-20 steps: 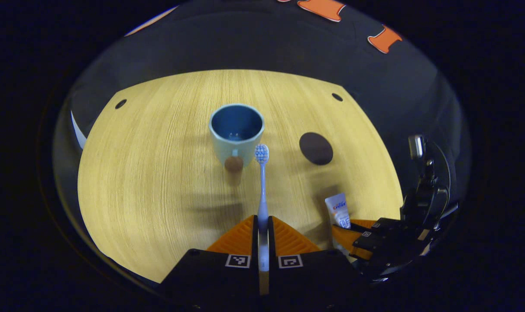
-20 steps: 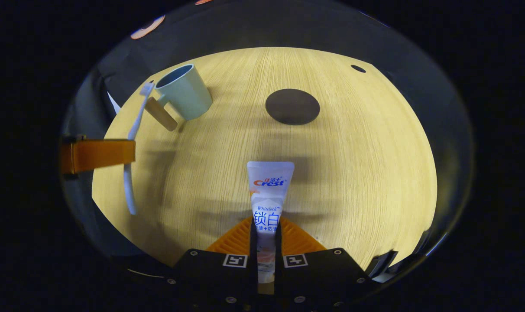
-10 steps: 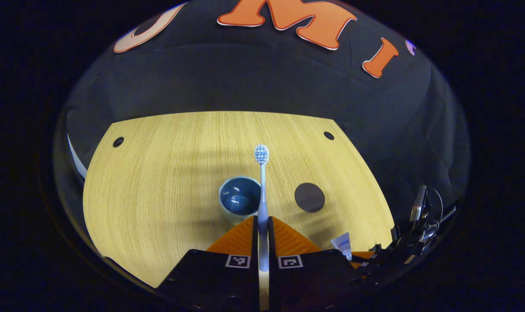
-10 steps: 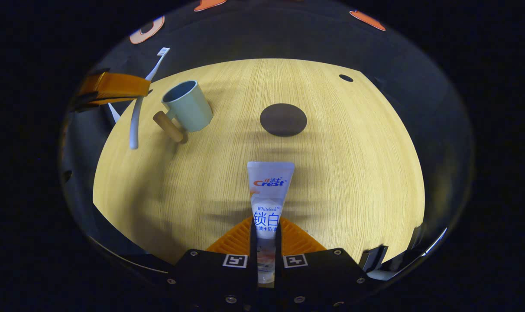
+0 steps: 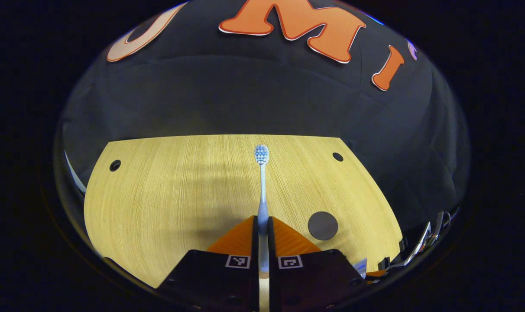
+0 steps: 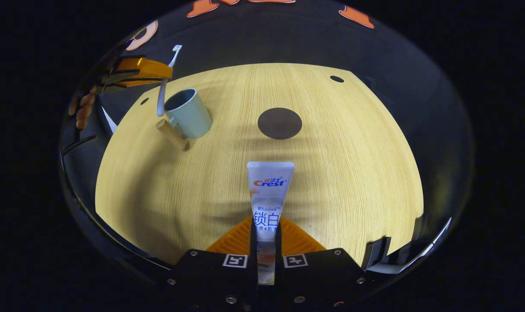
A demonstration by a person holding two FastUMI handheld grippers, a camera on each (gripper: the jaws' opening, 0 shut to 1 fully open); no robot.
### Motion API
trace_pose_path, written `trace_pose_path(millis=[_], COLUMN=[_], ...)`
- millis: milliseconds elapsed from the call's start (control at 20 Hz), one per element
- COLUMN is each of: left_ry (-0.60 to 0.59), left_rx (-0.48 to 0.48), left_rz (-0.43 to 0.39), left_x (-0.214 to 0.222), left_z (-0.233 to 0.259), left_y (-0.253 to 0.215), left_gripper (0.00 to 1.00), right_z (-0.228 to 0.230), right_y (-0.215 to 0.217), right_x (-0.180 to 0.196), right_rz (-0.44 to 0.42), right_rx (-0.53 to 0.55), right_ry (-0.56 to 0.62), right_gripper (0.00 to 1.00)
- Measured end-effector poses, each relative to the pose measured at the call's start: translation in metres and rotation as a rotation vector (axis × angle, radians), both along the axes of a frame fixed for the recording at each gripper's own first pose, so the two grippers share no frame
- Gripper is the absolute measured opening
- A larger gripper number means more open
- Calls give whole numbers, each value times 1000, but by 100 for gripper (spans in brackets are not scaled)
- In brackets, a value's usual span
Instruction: Put the toothbrush and toothpaste on the desktop into the cup, then pick up the cup and place it on the coaster on the desktop.
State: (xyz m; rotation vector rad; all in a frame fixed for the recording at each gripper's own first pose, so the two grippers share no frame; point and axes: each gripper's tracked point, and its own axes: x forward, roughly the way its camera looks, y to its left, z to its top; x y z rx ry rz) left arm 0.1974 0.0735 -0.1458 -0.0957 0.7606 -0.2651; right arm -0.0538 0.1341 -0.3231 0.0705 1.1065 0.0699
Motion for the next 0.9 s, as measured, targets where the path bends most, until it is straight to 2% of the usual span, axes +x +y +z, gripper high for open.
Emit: trace_pose_path(millis=[250,500,750,900], left_ry=[18,-10,41,59], left_rx=[-15,-41,-67,-44], left_rz=[7,-2,17,-11], left_x=[19,31,31,25], left_z=[-12,-1,-21,-34], left_y=[0,-3,-2,0], left_gripper=[9,9,9,9], right_z=[1,-1,5,8], right_y=[3,4,8,10], right_x=[0,-1,3,8], right_rz=[-25,-42,-52,-58], right_rx=[-3,-14,-13,-16], right_ry=[-7,-4,-9,-11], right_gripper=[16,16,16,16])
